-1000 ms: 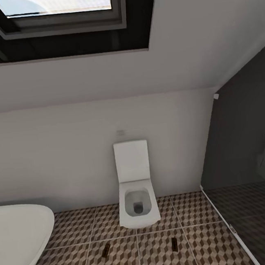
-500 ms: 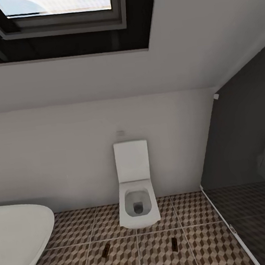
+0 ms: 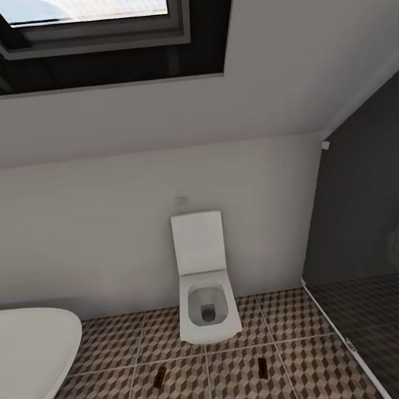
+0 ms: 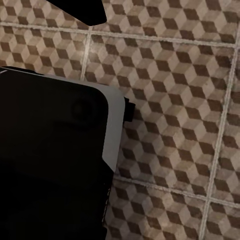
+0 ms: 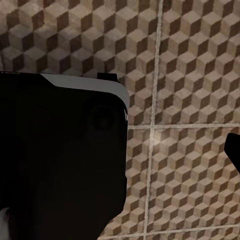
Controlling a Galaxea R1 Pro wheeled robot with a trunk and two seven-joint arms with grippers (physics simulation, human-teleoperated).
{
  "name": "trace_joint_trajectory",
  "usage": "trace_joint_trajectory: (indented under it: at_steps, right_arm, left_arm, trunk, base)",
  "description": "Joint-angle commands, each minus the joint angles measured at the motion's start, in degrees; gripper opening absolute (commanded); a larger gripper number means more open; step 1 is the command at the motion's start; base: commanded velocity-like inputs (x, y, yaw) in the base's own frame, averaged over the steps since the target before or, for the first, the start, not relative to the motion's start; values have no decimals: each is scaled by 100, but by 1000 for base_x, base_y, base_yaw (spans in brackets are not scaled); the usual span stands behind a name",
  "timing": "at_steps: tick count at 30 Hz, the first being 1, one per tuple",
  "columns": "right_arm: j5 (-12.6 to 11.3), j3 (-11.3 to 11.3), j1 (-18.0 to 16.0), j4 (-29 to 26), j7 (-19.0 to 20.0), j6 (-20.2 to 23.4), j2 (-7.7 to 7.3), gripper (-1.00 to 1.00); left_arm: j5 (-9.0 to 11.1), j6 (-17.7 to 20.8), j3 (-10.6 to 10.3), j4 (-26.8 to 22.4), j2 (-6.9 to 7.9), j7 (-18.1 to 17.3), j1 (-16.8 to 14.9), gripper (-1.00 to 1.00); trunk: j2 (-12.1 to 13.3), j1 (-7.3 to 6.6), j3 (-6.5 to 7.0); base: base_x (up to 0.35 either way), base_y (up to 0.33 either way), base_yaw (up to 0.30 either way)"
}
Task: Take the four mousetraps from the cabinet in the bathroom and place them on the bathroom floor. Make sure all four end up on the same floor surface, and ensure that at least two of them are either under or directly next to the same bathroom sink.
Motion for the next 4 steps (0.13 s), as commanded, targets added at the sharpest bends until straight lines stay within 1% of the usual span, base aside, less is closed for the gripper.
trace_joint_trajectory:
  at_steps: [1, 4]
  right_arm:
    - [54, -49, -8, 18, -29, -31, 0, 100]
    - [52, -49, -8, 18, -29, -31, -1, 100]
  left_arm:
    - [38, -12, -50, 0, 3, 17, -3, 100]
    - [32, -12, -52, -1, 11, 17, -3, 100]
  trunk:
    - [-7, 1, -9]
    - [-7, 1, -9]
  base:
    - [0, 0, 0]
    - [0, 0, 0]
